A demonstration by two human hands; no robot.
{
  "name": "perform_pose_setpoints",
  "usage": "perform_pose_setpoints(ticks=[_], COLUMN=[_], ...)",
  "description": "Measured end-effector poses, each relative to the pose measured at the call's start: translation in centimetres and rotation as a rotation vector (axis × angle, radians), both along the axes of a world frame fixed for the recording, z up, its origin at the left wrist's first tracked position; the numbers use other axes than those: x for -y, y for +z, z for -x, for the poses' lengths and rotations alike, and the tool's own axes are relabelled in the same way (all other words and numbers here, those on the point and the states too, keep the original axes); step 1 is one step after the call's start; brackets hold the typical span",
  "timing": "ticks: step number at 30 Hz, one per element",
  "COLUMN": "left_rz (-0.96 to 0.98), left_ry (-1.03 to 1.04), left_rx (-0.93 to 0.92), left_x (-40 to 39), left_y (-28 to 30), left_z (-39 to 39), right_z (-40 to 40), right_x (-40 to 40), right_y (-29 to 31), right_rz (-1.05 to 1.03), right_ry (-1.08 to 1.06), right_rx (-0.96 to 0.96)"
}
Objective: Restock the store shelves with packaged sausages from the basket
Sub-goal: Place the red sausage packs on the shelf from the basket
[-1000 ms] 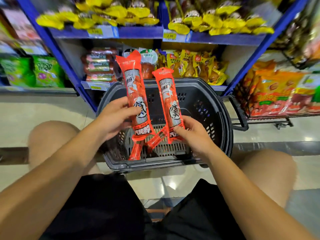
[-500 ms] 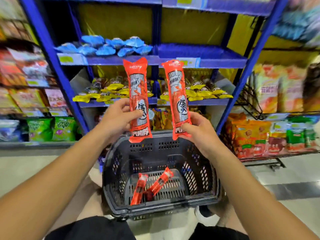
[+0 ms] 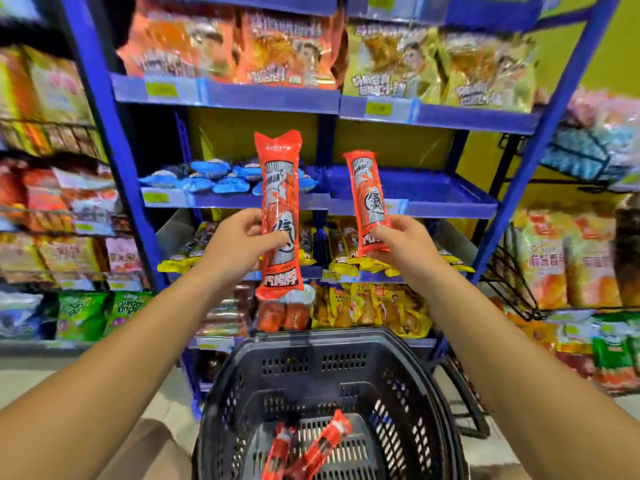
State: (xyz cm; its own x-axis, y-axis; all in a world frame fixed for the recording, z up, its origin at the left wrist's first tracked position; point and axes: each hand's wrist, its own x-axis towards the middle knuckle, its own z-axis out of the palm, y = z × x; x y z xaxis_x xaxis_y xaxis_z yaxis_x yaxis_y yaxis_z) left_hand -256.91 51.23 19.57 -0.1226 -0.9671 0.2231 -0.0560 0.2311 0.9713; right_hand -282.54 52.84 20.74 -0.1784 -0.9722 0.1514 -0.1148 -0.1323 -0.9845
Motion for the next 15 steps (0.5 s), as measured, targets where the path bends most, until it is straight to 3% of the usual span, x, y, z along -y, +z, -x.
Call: perform_pose_setpoints(ticks=[9, 13, 15], left_rz=[-0.006, -0.028, -0.035], left_ry=[-0.028, -0.023, -0.037], left_rx=[-0.008, -0.004, -0.003], left_x=[4.0, 5.1, 5.4], left_y=[0.5, 0.2, 0.1], left_z=[0.3, 0.0, -0.1], right_z=[0.2, -0.2, -0.2], right_x=[8.7, 11.4, 12.1], right_y=[2.7, 3.7, 4.1], right_rz=[-0.159, -0.224, -0.23], right_ry=[-0.129, -0.154, -0.192], right_rx=[-0.112, -0.288, -0.532])
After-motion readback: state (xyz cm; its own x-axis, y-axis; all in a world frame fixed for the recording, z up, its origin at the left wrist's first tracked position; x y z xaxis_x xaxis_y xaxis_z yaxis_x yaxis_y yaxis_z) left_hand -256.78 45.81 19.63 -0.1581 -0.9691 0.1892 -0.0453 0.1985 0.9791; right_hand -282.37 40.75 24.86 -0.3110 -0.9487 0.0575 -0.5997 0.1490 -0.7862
